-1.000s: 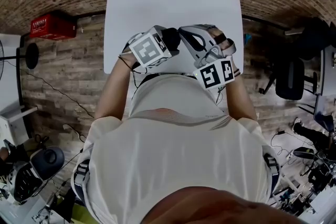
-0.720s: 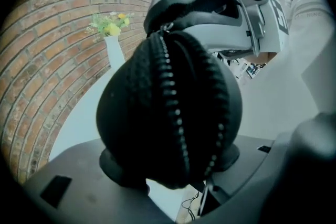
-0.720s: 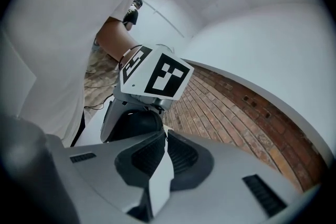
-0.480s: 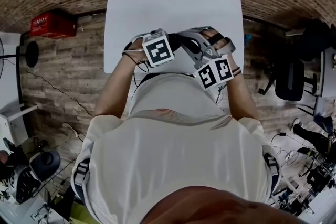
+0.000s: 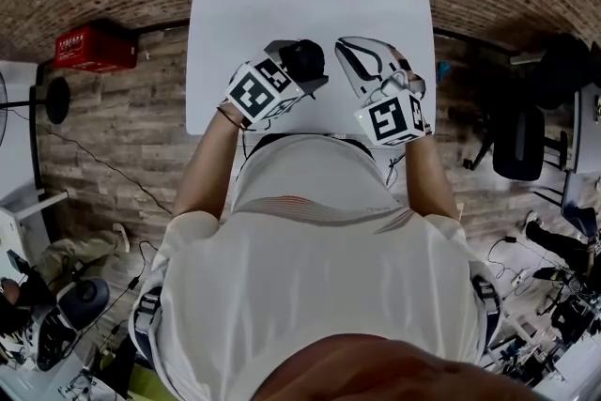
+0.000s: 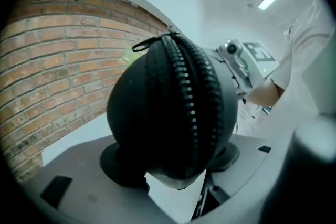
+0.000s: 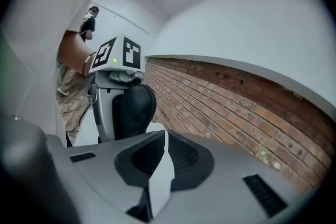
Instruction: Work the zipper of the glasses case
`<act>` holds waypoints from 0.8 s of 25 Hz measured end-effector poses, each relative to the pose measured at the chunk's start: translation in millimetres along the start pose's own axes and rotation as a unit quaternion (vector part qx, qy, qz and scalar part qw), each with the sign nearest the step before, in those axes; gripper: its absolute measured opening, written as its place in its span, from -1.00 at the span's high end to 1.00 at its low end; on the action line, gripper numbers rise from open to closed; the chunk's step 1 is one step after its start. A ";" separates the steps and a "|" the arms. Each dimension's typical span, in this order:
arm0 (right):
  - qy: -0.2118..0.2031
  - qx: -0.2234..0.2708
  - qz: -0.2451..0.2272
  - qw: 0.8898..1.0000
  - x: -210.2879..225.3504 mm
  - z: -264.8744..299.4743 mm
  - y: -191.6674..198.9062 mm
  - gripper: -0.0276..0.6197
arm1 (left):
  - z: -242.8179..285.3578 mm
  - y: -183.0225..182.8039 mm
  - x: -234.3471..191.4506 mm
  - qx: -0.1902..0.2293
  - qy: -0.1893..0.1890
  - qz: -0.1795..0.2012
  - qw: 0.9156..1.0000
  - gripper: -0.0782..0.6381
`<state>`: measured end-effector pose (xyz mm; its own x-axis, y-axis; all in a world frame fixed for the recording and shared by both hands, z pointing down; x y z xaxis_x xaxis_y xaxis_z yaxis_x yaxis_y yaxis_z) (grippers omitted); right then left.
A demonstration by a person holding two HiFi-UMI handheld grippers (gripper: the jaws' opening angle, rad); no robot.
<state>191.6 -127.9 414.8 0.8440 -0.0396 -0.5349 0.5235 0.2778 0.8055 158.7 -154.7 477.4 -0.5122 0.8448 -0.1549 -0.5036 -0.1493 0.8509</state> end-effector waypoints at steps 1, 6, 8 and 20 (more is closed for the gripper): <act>0.015 -0.004 0.023 1.000 6.6 -1.8 2.7 0.71 | -5.8 -9.6 -5.4 0.030 -0.016 -0.012 0.999 0.01; 0.081 -0.013 0.111 0.990 37.2 -10.5 14.2 0.75 | -43.2 -52.4 -29.0 0.162 -0.087 -0.050 0.982 0.01; 0.103 -0.013 0.144 0.984 47.9 -14.5 20.3 0.75 | -60.6 -62.4 -40.2 0.205 -0.123 -0.056 0.969 0.01; 0.185 -0.013 0.249 0.951 72.9 -39.2 49.9 0.76 | -135.1 -49.1 -81.0 0.312 -0.280 -0.108 0.901 0.01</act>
<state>274.7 -79.3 406.0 0.8850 0.4418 -0.1467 0.0637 0.1973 0.9783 131.0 -285.2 380.4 0.0702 0.9724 -0.2226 0.0301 0.2210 0.9748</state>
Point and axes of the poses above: the fingertips, and each gripper's own axes: z forward along the fingers, x to its right, y out of its underside, the point moved 2 cm from there along -z, backward along the fingers, and after that the axes turned 7 degrees about x, right-handed, at the moved point
